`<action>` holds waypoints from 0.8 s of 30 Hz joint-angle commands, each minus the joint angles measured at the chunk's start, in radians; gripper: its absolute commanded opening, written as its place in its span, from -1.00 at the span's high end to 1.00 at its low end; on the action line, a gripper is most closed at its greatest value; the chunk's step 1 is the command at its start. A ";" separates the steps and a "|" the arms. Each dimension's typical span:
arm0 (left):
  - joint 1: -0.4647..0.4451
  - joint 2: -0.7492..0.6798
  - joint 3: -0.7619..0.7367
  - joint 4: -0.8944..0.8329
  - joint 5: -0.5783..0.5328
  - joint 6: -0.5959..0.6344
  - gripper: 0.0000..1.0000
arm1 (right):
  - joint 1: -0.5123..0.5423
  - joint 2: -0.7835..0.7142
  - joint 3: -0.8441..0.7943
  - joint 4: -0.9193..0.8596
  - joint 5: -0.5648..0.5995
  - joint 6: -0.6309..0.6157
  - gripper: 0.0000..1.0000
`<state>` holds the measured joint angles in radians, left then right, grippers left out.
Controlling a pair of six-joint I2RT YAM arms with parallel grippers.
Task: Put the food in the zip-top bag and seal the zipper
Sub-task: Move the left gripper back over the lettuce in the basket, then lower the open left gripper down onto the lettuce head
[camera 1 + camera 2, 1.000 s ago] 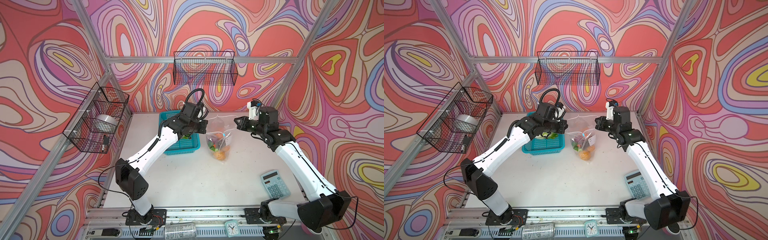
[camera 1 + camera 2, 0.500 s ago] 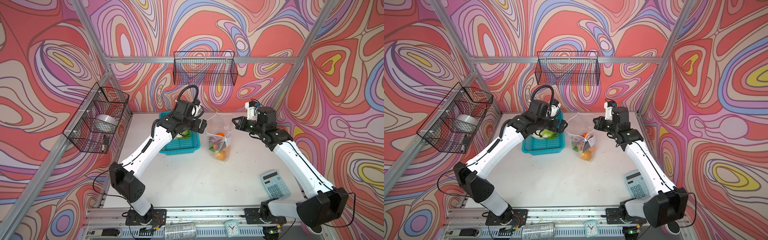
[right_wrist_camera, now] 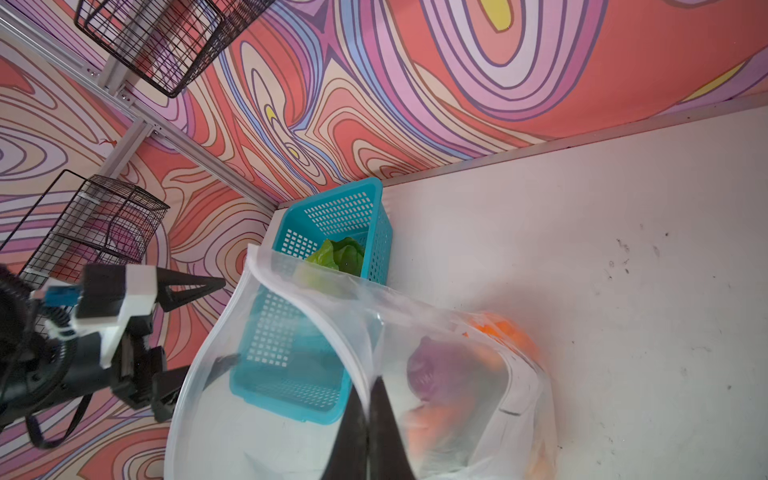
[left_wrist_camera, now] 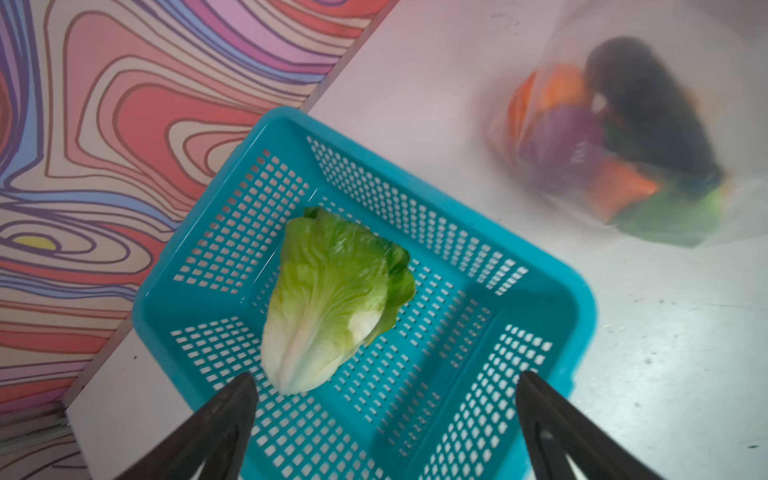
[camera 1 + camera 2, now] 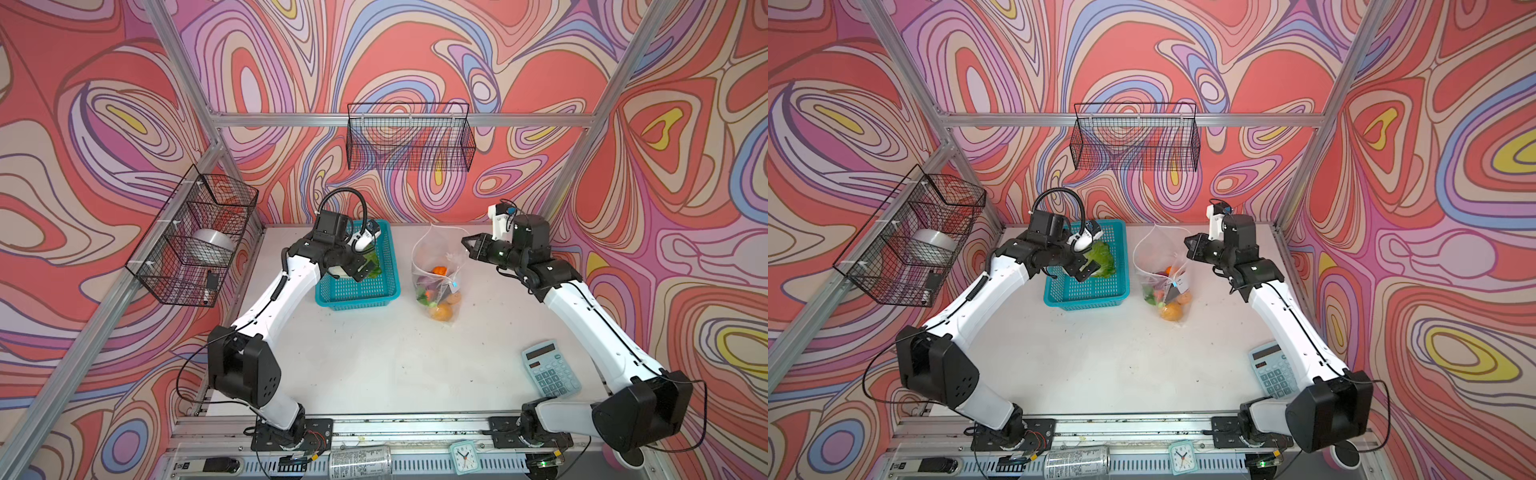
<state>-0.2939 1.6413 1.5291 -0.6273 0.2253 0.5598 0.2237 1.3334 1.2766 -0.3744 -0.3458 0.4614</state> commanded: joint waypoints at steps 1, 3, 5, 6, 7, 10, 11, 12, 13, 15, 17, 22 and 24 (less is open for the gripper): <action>0.001 0.094 0.079 -0.114 0.009 0.141 -0.99 | -0.004 0.009 -0.015 0.011 -0.006 -0.002 1.00; 0.025 0.163 0.133 -0.167 0.025 0.167 -1.00 | -0.004 0.008 -0.021 0.015 -0.004 0.003 1.00; 0.056 0.231 0.199 -0.215 0.062 0.166 -1.00 | -0.004 0.007 -0.027 0.020 -0.003 0.012 1.00; 0.071 0.266 0.239 -0.240 0.086 0.164 -1.00 | -0.004 0.006 -0.029 0.020 -0.003 0.016 1.00; 0.084 0.301 0.278 -0.264 0.108 0.166 -1.00 | -0.003 0.007 -0.033 0.020 -0.002 0.018 1.00; 0.098 0.392 0.366 -0.292 0.072 0.205 -1.00 | -0.004 0.008 -0.035 0.014 0.003 0.023 1.00; 0.098 0.417 0.385 -0.291 0.045 0.218 -1.00 | -0.004 0.010 -0.035 0.012 0.003 0.025 1.00; 0.102 0.447 0.412 -0.291 0.029 0.228 -1.00 | -0.004 0.012 -0.034 0.010 0.004 0.027 1.00; 0.110 0.477 0.449 -0.302 0.036 0.229 -1.00 | -0.004 0.015 -0.034 0.009 0.004 0.031 1.00; 0.130 0.545 0.533 -0.340 0.065 0.214 -1.00 | -0.004 0.023 -0.030 0.008 0.003 0.037 1.00; 0.140 0.591 0.581 -0.356 0.085 0.206 -1.00 | -0.004 0.033 -0.023 0.006 0.003 0.040 1.00; 0.142 0.670 0.613 -0.352 0.076 0.223 -1.00 | -0.004 0.065 -0.002 0.012 -0.001 0.052 1.00; 0.141 0.702 0.639 -0.372 0.089 0.221 -1.00 | -0.004 0.080 0.011 0.010 -0.002 0.055 1.00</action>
<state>-0.1558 2.2944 2.1250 -0.9241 0.2825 0.7506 0.2237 1.3914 1.2575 -0.3676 -0.3462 0.5041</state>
